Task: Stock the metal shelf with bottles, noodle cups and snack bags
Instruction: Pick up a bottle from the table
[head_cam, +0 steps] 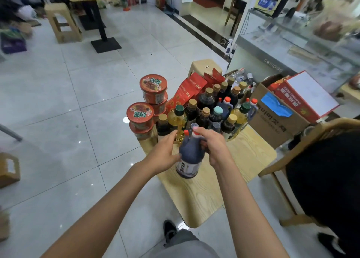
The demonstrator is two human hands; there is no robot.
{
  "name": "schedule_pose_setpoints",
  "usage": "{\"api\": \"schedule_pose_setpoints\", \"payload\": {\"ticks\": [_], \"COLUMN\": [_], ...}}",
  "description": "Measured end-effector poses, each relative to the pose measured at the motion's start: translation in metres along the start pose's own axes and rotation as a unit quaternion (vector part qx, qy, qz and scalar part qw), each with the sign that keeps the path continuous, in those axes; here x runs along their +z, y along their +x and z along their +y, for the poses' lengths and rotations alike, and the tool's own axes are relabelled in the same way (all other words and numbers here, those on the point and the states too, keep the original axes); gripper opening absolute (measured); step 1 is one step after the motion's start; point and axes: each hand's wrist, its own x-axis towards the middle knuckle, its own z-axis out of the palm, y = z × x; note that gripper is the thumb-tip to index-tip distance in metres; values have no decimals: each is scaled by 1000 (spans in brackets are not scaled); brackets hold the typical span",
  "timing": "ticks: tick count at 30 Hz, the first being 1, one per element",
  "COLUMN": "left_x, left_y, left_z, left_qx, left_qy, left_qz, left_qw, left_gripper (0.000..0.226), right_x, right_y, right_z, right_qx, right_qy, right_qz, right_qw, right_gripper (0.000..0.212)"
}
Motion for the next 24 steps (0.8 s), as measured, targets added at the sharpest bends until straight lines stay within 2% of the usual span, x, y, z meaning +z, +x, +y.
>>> {"api": "schedule_pose_setpoints", "payload": {"ticks": [3,4,6,9,11,14,18,20,24], "left_x": [-12,-17,-30,-57,-75,-102,-139,-156,-188], "left_y": [-14,-19,-29,-42,-56,-75,-111,-136,-198], "left_z": [-8,-11,-16,-25,-33,-47,-65,-75,-95], "left_qx": [2,-3,-19,-39,-70,-119,-175,-206,-256], "left_qy": [-67,-89,-127,-172,-185,-171,-143,-132,-102], "left_qz": [-51,-44,9,121,181,281,411,468,568], "left_qw": [996,995,992,977,963,937,883,849,775], "left_gripper": [124,132,138,135,134,133,114,108,116], "right_x": [24,36,60,103,136,188,255,290,351], "right_y": [-8,-9,-13,-17,-23,-37,-76,-102,-161], "right_z": [-32,-41,-59,-80,-90,-104,-110,-108,-90], "right_qx": [-14,-23,-47,-67,-73,-103,-141,-163,-198], "right_qy": [18,26,33,23,8,-40,-62,-66,-58], "right_qz": [-60,-72,-99,-126,-157,-213,-296,-350,-452], "right_qw": [998,997,993,989,985,971,943,920,868], "right_gripper": [24,24,29,62,75,68,40,36,31]}}
